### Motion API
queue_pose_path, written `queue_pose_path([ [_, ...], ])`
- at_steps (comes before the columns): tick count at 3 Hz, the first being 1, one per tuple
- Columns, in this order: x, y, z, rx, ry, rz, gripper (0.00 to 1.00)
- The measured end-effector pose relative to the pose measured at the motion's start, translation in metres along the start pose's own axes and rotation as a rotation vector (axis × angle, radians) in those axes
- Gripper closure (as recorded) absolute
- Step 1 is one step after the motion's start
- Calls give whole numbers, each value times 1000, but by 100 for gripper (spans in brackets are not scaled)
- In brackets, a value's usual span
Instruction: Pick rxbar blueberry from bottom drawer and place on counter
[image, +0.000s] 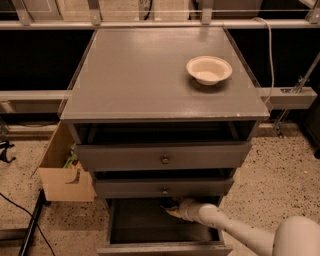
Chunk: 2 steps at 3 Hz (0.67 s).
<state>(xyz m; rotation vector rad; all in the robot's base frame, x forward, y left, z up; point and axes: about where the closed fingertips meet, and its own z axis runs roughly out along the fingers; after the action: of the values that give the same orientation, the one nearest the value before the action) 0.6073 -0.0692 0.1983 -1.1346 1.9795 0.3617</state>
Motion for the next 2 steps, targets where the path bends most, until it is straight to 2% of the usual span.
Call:
queue_pose_path([
  [2, 6, 10, -19, -65, 48, 30, 100],
])
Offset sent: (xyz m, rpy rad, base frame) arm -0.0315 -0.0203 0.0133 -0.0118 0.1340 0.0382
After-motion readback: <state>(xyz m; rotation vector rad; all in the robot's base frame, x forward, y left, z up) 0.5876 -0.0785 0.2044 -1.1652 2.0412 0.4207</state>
